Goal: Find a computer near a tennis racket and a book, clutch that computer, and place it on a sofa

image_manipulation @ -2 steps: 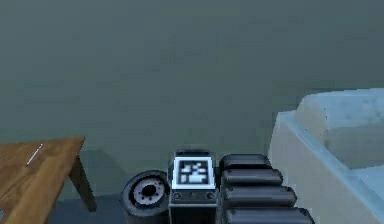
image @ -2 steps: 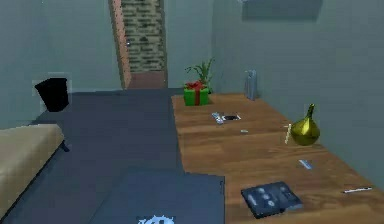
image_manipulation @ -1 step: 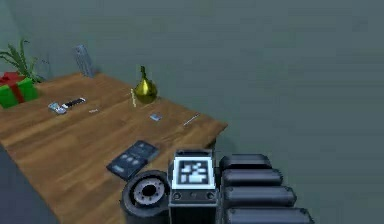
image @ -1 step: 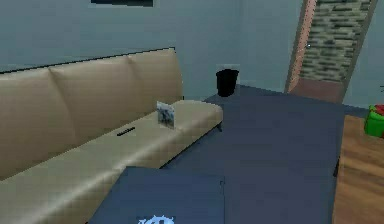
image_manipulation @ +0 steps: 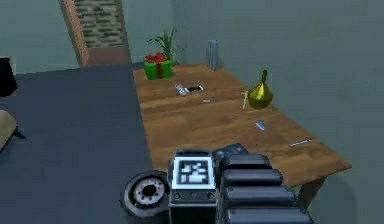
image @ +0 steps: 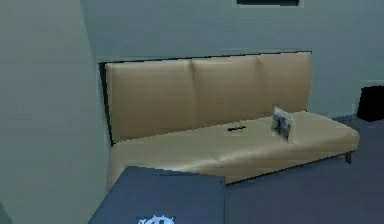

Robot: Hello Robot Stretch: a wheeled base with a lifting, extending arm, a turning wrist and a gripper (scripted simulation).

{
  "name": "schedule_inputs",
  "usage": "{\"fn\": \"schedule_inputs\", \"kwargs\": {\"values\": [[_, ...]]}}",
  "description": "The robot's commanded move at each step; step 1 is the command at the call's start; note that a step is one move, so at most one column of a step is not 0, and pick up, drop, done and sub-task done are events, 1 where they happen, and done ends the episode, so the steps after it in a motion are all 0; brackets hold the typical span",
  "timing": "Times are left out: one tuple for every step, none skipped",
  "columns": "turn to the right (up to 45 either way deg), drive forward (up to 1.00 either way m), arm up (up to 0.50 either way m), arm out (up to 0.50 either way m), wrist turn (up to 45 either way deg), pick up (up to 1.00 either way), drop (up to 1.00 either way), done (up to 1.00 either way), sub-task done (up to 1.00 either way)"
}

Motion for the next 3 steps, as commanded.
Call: {"fn": "schedule_inputs", "kwargs": {"values": [[0.0, 0.1, 0.0, 0.0, 0.0, 0.0, 0.0, 0.0, 0.0], [24.0, 0.0, 0.0, 0.0, 0.0, 0.0, 0.0, 0.0, 0.0], [0.0, 0.3, 0.0, 0.0, 0.0, 0.0, 0.0, 0.0, 0.0]]}}
